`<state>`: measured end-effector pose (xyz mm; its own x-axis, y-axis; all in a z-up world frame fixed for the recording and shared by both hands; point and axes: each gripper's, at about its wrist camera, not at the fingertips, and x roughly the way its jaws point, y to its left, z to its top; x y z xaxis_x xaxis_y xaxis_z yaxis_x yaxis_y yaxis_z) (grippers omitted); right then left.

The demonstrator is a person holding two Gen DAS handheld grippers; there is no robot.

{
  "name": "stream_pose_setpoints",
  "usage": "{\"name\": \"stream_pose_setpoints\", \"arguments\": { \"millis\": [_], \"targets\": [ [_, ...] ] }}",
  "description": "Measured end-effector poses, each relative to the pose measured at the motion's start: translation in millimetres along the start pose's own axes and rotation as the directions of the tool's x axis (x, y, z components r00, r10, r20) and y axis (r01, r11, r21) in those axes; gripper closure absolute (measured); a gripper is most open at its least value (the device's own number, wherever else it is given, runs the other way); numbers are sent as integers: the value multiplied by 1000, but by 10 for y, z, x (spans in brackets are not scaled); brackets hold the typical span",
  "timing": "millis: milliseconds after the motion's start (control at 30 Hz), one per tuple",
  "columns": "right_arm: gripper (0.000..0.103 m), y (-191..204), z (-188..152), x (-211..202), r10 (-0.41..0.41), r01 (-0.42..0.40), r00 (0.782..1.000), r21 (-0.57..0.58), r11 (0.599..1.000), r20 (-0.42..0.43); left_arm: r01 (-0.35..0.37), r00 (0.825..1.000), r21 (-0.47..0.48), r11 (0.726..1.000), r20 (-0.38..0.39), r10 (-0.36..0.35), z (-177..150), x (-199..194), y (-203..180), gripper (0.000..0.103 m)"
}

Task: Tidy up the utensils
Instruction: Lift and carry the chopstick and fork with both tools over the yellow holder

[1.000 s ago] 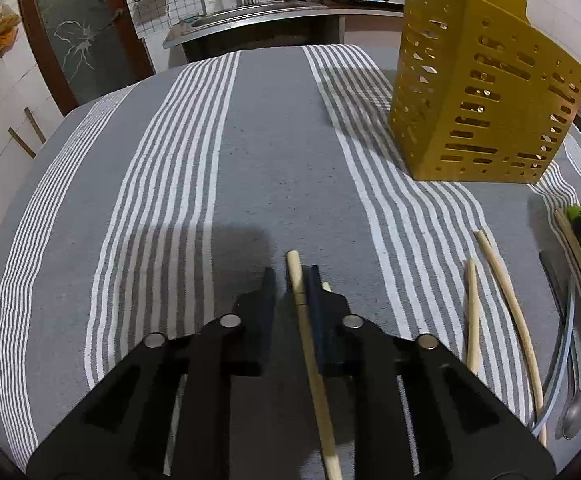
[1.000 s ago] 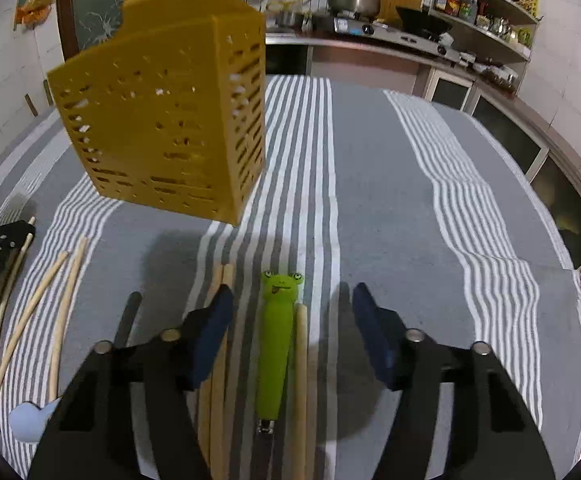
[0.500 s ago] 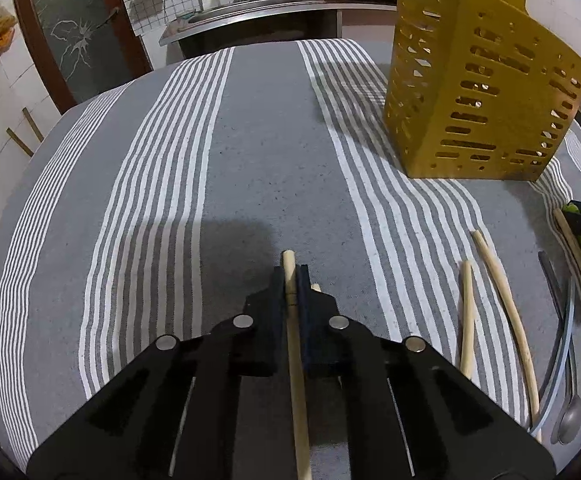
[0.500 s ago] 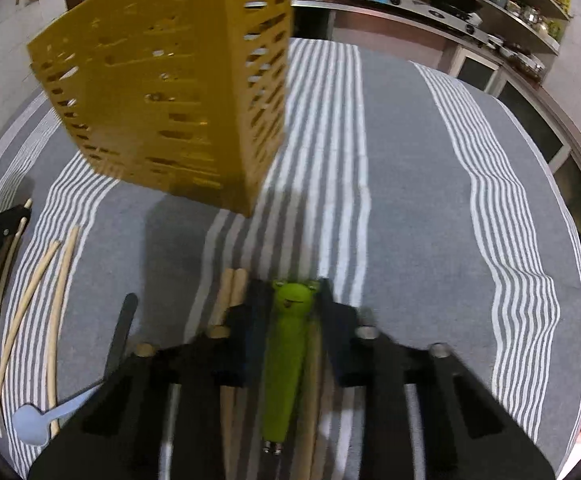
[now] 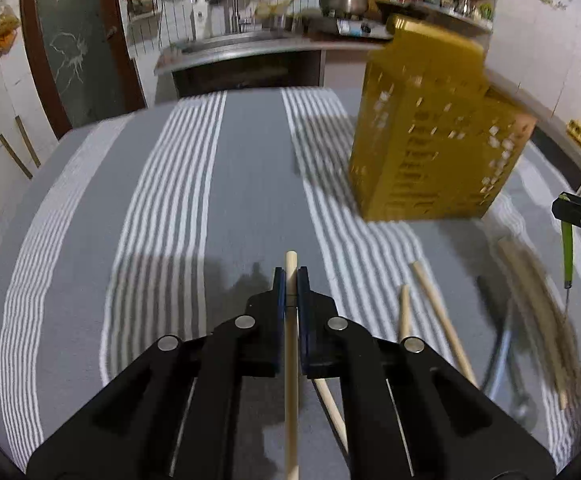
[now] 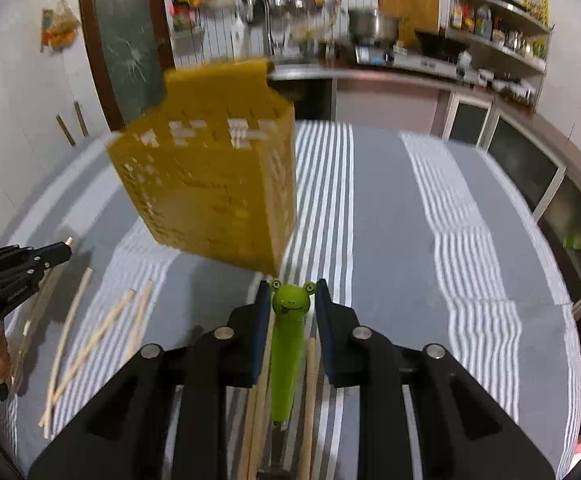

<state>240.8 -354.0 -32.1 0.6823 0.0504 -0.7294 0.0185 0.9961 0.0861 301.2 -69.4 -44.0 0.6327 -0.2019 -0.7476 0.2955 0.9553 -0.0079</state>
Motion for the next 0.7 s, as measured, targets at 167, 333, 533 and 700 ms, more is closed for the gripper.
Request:
{"name": "stream_pose_setpoints", "arguments": {
  "millis": [167, 333, 533, 700],
  "targets": [
    [80, 19, 15, -249, 8, -6, 996, -23, 1000, 85, 16, 998, 1, 1000, 69, -16, 40, -279, 6, 99],
    [80, -55, 47, -413, 24, -25, 991, 2, 1000, 135, 34, 995, -29, 999, 94, -31, 76, -364, 52, 99],
    [80, -25, 90, -572, 30, -31, 984, -1, 1000, 173, 29, 992, -21, 999, 124, -26, 138, -493, 8, 99],
    [80, -26, 88, -622, 39, -39, 983, -3, 999, 181, 36, 991, -38, 999, 133, -31, 162, -560, -8, 99]
  ]
}}
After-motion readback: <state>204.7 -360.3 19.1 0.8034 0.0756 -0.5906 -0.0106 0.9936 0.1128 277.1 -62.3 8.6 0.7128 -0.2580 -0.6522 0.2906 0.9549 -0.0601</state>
